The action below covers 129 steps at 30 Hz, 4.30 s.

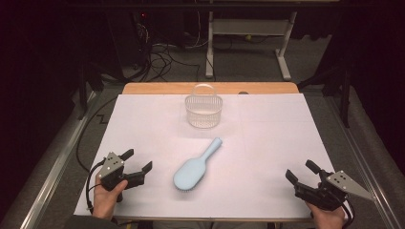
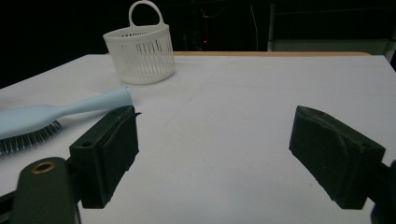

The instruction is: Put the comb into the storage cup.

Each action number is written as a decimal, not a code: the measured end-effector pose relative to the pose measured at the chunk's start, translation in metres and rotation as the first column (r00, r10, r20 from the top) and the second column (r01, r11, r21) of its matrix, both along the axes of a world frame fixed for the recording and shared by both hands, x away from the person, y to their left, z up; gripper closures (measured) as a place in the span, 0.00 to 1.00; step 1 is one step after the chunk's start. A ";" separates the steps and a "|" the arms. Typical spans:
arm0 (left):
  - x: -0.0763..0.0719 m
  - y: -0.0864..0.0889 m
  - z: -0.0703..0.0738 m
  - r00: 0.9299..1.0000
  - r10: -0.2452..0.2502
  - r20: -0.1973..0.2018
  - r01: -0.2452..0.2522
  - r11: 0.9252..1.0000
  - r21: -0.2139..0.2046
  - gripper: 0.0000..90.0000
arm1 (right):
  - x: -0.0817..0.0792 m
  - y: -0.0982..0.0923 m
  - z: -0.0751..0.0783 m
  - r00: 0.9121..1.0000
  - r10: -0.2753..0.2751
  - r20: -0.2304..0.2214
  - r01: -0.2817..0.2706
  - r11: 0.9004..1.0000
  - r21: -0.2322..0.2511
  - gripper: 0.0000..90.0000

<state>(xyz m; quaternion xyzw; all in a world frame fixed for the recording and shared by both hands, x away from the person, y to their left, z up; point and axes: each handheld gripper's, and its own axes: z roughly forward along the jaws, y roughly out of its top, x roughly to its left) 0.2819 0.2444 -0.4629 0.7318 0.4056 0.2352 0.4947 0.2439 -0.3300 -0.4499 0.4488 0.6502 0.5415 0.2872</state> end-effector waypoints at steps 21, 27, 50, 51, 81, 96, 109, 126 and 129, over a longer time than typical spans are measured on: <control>0.005 -0.012 0.004 0.999 -0.032 -0.001 0.032 0.999 -0.015 0.18 | 0.002 0.001 -0.001 1.000 0.006 -0.005 -0.006 1.000 -0.001 0.18; 0.007 -0.015 0.005 0.999 -0.042 -0.003 0.042 0.999 -0.016 0.18 | 0.003 0.002 -0.001 1.000 0.007 -0.002 -0.007 1.000 -0.007 0.18; 0.009 -0.038 0.009 0.994 -0.109 -0.001 0.109 0.994 0.001 0.20 | 0.002 0.001 -0.001 1.000 0.005 -0.002 -0.005 1.000 -0.004 0.18; 0.009 -0.039 0.008 0.994 -0.111 -0.002 0.111 0.994 0.003 0.20 | 0.002 0.001 -0.001 1.000 0.006 -0.002 -0.006 1.000 -0.004 0.18; 0.012 -0.079 0.018 0.974 -0.225 -0.013 0.225 0.974 -0.003 0.23 | 0.002 0.000 0.000 1.000 0.007 0.002 -0.007 1.000 -0.006 0.18; 0.015 -0.097 0.024 0.960 -0.281 -0.019 0.281 0.960 0.007 0.25 | 0.002 0.001 0.000 1.000 0.011 0.002 -0.011 1.000 -0.008 0.19; 0.020 -0.122 0.028 0.940 -0.339 -0.041 0.340 0.940 0.012 0.28 | 0.002 0.001 0.000 1.000 0.014 0.003 -0.013 1.000 -0.006 0.19; 0.029 -0.145 0.032 0.913 -0.394 -0.106 0.397 0.918 0.008 0.44 | 0.003 0.001 -0.001 1.000 0.018 0.002 -0.018 1.000 -0.002 0.19; 0.031 -0.148 0.034 0.909 -0.398 -0.123 0.402 0.915 0.015 0.45 | 0.003 0.001 0.000 1.000 0.019 0.004 -0.019 1.000 -0.003 0.19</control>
